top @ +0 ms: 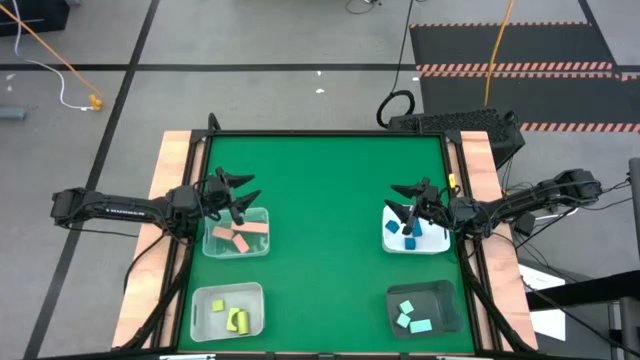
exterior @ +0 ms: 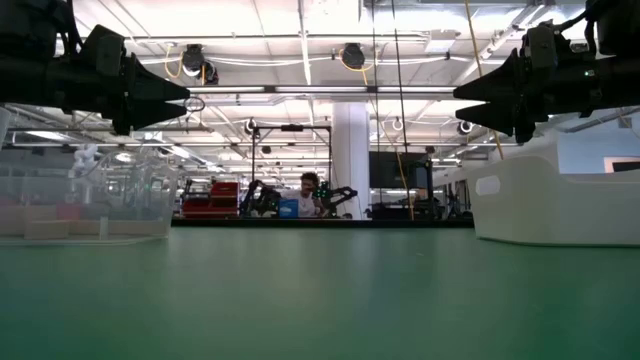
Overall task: Sort & place blocks by color
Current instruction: Return to Home Position
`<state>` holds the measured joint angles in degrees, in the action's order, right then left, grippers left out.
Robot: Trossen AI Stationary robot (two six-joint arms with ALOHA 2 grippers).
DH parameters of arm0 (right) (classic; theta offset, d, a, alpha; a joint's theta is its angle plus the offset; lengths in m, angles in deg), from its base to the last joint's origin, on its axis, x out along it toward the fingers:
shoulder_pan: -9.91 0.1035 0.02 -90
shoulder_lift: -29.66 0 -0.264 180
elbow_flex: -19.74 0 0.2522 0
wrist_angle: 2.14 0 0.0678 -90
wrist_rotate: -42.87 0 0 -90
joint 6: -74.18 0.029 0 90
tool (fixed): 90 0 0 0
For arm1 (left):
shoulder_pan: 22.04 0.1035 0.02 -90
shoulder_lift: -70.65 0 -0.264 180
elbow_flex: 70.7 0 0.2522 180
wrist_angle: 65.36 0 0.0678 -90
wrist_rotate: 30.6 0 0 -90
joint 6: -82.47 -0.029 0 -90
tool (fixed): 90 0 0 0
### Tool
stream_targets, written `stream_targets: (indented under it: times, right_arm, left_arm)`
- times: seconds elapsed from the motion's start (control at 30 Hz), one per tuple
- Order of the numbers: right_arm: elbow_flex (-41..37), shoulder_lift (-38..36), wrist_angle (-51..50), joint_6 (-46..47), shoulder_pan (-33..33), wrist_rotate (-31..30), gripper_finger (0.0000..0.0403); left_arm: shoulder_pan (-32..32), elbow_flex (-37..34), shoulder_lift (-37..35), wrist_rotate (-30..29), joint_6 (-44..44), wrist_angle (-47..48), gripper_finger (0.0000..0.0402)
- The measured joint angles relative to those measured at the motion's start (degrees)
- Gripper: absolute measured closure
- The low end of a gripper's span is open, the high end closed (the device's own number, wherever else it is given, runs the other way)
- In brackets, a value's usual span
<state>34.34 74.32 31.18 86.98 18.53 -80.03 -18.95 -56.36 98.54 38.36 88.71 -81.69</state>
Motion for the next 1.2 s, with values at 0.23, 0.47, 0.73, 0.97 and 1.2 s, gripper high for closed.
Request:
stream_targets:
  times: [0.23, 0.47, 0.73, 0.97, 1.2]
  right_arm:
    - [0.0, -2.24, -0.19, 0.0, 0.09, -0.01, 0.0149]
    - [0.0, -7.44, -0.22, 0.0, 0.09, -0.01, 0.0149]
    - [0.0, -13.15, -0.18, 0.0, 0.09, -0.02, 0.0149]
    - [-0.04, -15.88, -1.36, 0.0, -0.04, -0.02, 0.0149]
    - [-0.04, -20.05, -10.08, 0.0, -0.04, -0.02, 0.0149]
  left_arm:
    - [0.0, 0.01, -5.33, 0.0, -0.04, 0.07, 0.0133]
    - [0.0, 0.03, -11.53, -0.02, -0.02, -0.04, 0.0133]
    - [0.33, 0.03, -15.37, -0.01, 0.0, -0.01, 0.0133]
    - [3.42, 0.03, -16.79, -0.02, 0.02, 0.17, 0.0133]
    - [7.41, 0.03, -18.58, -0.02, 0.02, 0.0, 0.0133]
